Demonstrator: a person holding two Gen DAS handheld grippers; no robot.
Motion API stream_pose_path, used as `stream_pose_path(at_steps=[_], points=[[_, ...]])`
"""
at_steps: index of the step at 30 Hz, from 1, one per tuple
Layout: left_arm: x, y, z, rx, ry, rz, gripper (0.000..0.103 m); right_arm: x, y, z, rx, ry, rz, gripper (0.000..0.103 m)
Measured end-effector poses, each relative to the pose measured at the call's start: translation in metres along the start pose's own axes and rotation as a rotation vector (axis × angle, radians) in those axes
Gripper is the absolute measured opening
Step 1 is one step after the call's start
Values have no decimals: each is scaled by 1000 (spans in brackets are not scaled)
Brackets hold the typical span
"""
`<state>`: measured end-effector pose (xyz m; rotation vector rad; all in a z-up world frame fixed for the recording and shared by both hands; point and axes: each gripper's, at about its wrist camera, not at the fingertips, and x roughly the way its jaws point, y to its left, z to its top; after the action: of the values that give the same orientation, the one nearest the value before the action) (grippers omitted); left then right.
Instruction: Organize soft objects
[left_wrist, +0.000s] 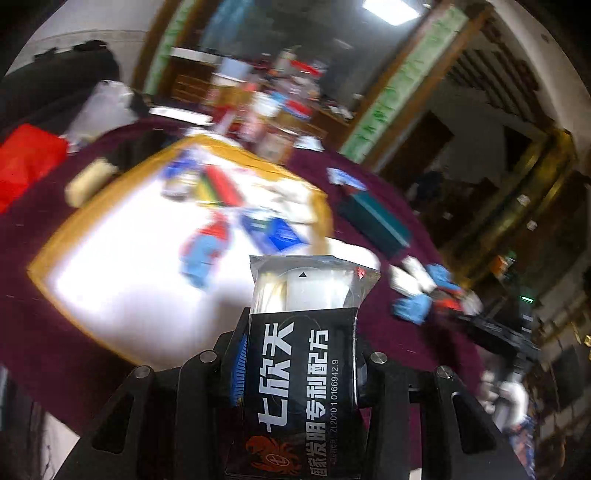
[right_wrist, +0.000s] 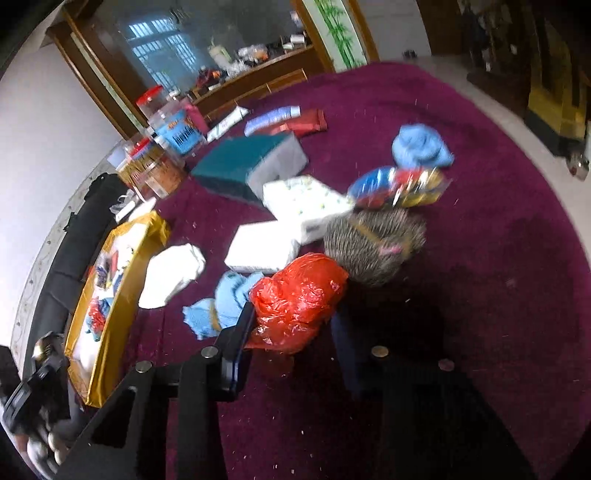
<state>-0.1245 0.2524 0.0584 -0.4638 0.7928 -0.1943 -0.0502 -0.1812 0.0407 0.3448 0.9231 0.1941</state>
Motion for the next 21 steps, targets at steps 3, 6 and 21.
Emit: stream_pose_path(at_steps=[3, 6, 21], points=[[5, 22, 11, -4, 9, 90, 42, -18, 8, 5, -22, -33, 11, 39], [12, 38, 26, 13, 16, 168, 42, -32, 28, 11, -74, -49, 37, 39], [68, 77, 84, -49, 87, 209, 69, 22, 186, 6, -356, 80, 150, 39]])
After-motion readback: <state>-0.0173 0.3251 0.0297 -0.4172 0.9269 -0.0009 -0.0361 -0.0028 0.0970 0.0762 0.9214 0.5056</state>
